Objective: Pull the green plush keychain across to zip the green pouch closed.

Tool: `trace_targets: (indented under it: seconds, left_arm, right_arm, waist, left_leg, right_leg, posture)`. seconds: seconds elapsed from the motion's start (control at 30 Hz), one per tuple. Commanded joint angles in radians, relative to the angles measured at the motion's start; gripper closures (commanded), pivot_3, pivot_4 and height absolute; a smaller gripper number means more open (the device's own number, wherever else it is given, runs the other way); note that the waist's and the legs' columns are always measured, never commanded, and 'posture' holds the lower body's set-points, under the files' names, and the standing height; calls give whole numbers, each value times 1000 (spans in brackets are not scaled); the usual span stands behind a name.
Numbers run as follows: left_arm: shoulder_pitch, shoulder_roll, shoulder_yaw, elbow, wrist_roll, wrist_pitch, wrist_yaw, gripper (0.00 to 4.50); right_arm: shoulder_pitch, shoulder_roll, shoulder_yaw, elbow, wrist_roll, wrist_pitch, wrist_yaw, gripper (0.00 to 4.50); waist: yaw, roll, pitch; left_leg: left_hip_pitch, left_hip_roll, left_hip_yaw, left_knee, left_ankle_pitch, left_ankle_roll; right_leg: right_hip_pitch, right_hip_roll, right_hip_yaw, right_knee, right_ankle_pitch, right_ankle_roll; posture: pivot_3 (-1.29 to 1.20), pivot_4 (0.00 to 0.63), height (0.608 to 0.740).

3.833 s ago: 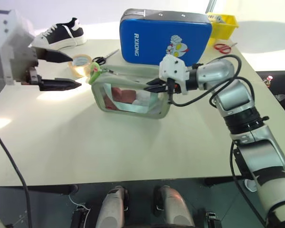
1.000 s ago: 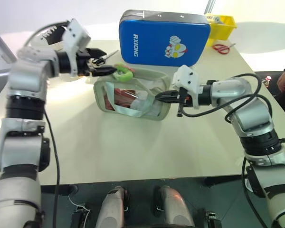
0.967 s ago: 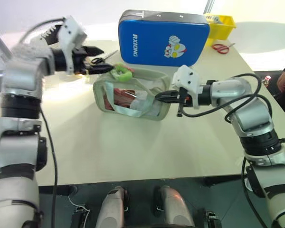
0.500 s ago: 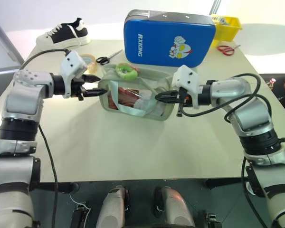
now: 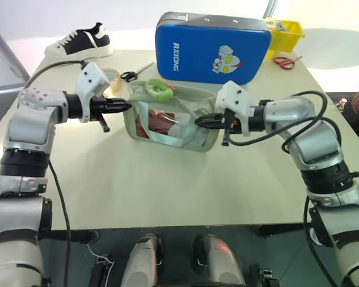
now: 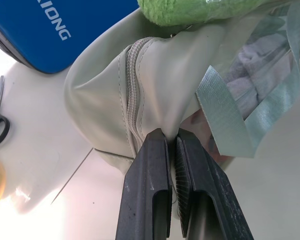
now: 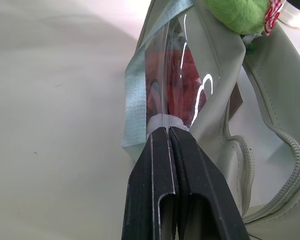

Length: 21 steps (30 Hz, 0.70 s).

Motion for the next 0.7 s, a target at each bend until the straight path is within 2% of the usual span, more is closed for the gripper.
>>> trace_targets:
  seconds: [0.03, 0.5, 0.6, 0.7]
  left_arm:
    - [-2, 24, 29, -71, -30, 11, -26, 4462]
    - [25, 34, 37, -85, -15, 8, -1, 4462]
    - [27, 34, 38, -88, -18, 7, 2, 4500]
    - [29, 34, 39, -93, -21, 9, 3, 4500]
  right_arm:
    - [-33, -3, -9, 20, -6, -8, 3, 4500]
    - [-95, 18, -18, 101, -16, -42, 13, 4500]
    - [-129, 20, -25, 129, -3, -46, 36, 3646]
    - [-203, 57, -52, 167, 35, -13, 34, 2092]
  waist:
    - [-1, 0, 0]
    - [0, 0, 0]
    - [1, 0, 0]
    - [-2, 1, 0]
  left_leg:
    - [0, 0, 0, 0, 0, 0]
    - [0, 0, 0, 0, 0, 0]
    - [0, 0, 0, 0, 0, 0]
    - [0, 0, 0, 0, 0, 0]
  right_leg:
    - [0, 0, 0, 0, 0, 0]
    - [0, 0, 0, 0, 0, 0]
    - [0, 0, 0, 0, 0, 0]
    - [0, 0, 0, 0, 0, 0]
  posture:
    - [0, 150, 740]
    - [0, 150, 740]
    - [0, 150, 740]
    - [0, 150, 740]
